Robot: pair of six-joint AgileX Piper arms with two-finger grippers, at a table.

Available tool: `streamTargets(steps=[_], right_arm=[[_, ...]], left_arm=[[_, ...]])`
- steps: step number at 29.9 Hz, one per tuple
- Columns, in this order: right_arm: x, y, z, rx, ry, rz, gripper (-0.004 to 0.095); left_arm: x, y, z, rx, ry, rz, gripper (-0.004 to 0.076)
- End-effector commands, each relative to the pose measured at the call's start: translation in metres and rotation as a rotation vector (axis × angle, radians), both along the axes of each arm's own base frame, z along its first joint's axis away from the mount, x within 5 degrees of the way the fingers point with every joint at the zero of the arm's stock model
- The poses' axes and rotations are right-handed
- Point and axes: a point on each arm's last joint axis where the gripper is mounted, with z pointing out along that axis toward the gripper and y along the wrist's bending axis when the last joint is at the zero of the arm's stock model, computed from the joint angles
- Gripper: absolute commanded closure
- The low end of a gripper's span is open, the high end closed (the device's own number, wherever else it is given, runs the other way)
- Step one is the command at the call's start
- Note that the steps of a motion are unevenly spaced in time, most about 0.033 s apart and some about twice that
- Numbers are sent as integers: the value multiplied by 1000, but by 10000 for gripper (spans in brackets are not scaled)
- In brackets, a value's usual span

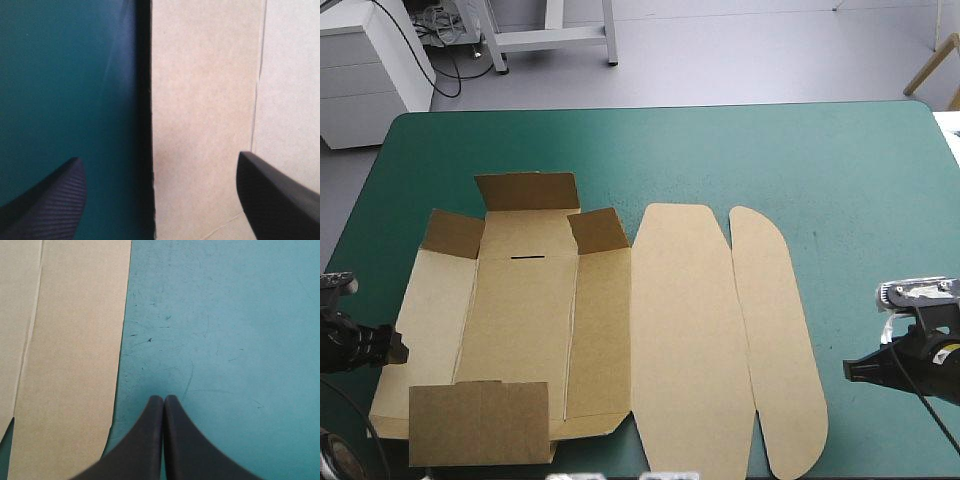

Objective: Fold the box

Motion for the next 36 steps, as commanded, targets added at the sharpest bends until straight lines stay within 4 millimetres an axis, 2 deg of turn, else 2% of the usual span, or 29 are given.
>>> streamTargets(steps=[1, 11, 19, 24, 31, 34, 36], right_arm=[[3, 0, 9, -7, -62, 1, 927], [3, 0, 9, -8, -62, 3, 927], [3, 0, 9, -12, -63, 11, 927], [3, 0, 9, -9, -65, 13, 927], [3, 0, 9, -6, -66, 14, 928], [3, 1, 9, -6, -68, 16, 928], [3, 0, 9, -7, -68, 19, 927]], left_arm=[[0, -3, 4, -44, 9, -21, 136], [14, -3, -13, -198, 9, -30, 136], [5, -21, -48, -342, 38, -43, 148], [5, -27, -49, -410, 12, -46, 160], [7, -28, -48, -419, 2, -43, 260], [6, -28, -49, -410, 12, -49, 335], [6, -28, -49, -410, 12, -49, 413]])
